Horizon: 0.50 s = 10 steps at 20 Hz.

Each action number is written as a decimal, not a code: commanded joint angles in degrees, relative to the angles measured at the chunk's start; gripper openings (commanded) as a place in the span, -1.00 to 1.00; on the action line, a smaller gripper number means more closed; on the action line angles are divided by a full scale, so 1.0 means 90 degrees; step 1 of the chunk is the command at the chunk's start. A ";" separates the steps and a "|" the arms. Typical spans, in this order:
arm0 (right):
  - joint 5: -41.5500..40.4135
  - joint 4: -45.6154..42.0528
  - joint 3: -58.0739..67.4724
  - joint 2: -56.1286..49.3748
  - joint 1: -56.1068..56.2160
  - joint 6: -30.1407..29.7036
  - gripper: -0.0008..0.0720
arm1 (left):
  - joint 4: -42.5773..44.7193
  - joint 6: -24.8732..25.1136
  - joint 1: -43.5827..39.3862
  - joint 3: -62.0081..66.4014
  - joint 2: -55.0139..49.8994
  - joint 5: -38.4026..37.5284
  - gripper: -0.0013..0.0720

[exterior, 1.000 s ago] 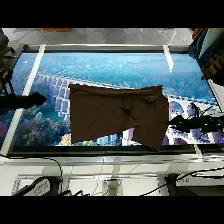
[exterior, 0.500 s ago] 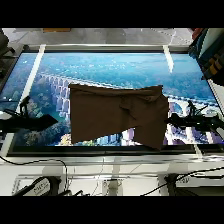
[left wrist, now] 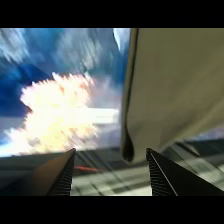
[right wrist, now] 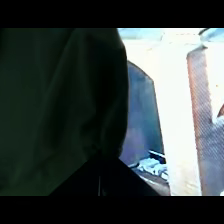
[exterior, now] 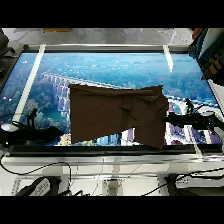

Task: Fold the clothes and pants, and hang the long-sleeved shirts on hangers.

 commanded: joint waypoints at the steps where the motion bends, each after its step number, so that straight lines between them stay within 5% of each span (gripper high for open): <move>1: 0.0034 0.0010 -0.0002 0.0005 0.0012 0.0007 -0.95 | -0.0673 0.0306 -0.0024 -0.0670 0.0134 0.0029 0.33; 8: 0.0211 0.0010 -0.0002 0.0007 0.0012 0.0027 -0.95 | -0.0794 0.0466 -0.0879 -0.1120 0.0126 0.1647 0.29; 10: 0.0328 0.0012 -0.0002 0.0007 0.0012 0.0029 -0.95 | -0.0794 0.0466 -0.1268 -0.1120 0.0126 0.1989 -0.16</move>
